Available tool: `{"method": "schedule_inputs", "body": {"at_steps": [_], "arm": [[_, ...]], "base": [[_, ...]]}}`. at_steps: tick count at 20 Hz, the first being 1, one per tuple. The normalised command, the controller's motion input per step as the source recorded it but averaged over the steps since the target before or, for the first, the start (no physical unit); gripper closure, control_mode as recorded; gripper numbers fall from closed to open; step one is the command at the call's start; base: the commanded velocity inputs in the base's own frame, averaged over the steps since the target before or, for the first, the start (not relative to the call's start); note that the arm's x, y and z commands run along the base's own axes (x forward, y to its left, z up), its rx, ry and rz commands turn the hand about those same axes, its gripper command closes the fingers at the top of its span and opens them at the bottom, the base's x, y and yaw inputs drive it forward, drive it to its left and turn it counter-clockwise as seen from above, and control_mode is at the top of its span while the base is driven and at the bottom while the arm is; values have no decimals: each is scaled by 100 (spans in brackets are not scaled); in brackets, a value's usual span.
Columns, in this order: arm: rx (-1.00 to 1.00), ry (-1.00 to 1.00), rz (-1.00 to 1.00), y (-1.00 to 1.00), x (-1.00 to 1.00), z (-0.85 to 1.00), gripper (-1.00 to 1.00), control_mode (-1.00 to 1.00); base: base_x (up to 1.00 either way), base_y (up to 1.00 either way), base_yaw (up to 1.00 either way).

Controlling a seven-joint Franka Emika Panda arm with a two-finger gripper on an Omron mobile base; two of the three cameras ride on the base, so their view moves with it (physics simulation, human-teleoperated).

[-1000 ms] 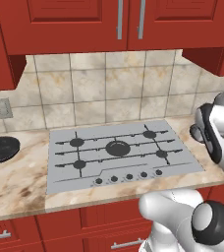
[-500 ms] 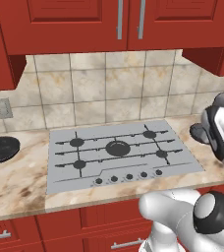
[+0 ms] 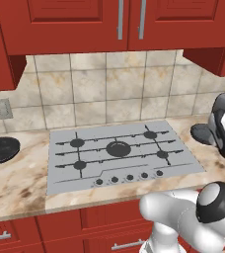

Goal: Place both pans onto different burners. Then place the onion and the chicken drumstick on different pans.

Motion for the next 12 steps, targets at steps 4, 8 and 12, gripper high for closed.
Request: {"method": "schedule_inputs", "body": {"at_steps": [4, 8, 12], "arm": [[0, 0, 0, -24, 0, -17, -100, -100], [0, 0, 0, -24, 0, -11, -100, -100], [0, 0, 0, -26, 0, -21, -100, -100]], "base": [[0, 0, 0], [0, 0, 0], [0, 0, 0]]}}
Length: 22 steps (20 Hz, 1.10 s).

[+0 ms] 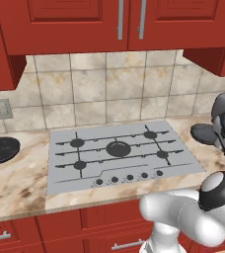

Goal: Place both pans onto different burners. Then place the onion and the chicken drumstick on different pans.

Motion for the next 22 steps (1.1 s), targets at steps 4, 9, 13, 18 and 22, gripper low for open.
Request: {"method": "schedule_inputs", "body": {"at_steps": [4, 9, 13, 18, 22], "arm": [[1, 0, 0, -21, 2, -16, -100, -100], [4, 0, 0, -17, 16, -10, -100, -100], [6, 0, 2, -20, 18, -11, -100, -100], [7, 0, 5, -18, 19, -11, -100, -100], [7, 0, 5, -12, 29, -12, -100, -100]], "base": [[0, 0, 0], [0, 0, 0], [0, 0, 0], [0, 0, 0], [0, 0, 0]]}}
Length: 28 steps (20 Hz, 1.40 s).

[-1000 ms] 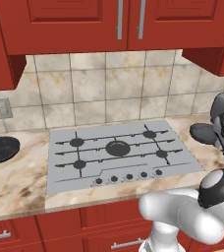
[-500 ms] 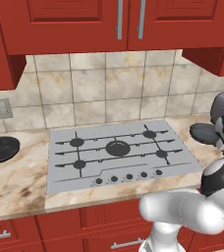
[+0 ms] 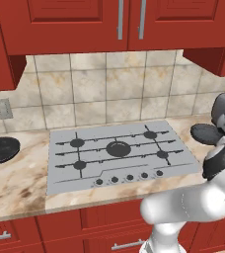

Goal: Place both pans onto different burners. Then place the onion and the chicken drumstick on different pans.

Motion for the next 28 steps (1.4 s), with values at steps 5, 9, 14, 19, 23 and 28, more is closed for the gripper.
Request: {"method": "schedule_inputs", "body": {"at_steps": [5, 9, 14, 19, 23, 28], "arm": [[4, 0, 4, -6, 27, -11, -100, -100], [2, 0, 4, -17, 21, -15, -100, -100], [0, 0, 3, -23, 16, -17, -100, -100], [0, -2, 3, -15, 22, -17, -100, -100], [0, -5, 3, -16, 26, -21, -100, -100], [1, -5, 4, -16, 29, -23, -100, -100]], "base": [[0, 0, 0], [0, 0, 0], [0, 0, 0], [0, 0, 0], [0, 0, 0], [0, 0, 0]]}}
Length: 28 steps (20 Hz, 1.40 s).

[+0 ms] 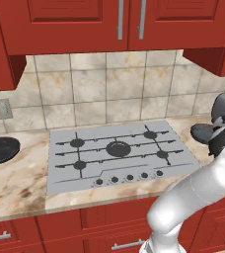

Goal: Place both pans onto different burners. Then place the onion and the chicken drumstick on different pans.

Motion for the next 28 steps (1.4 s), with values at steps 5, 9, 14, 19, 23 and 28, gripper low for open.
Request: {"method": "schedule_inputs", "body": {"at_steps": [5, 9, 14, 19, 23, 28], "arm": [[1, -2, 4, -9, 31, -18, -100, -100], [1, -1, 4, -12, 31, -20, -100, -100], [0, -1, 4, -7, 30, -34, -100, -100], [0, 0, 5, -16, 25, -43, -100, -100], [0, 0, 5, -16, 29, -33, -100, -100], [0, 0, 2, -2, 16, -10, 100, -100]], "base": [[0, 0, 0], [0, 0, 0], [0, 0, 0], [0, 0, 0], [0, 0, 0], [0, 0, 0]]}}
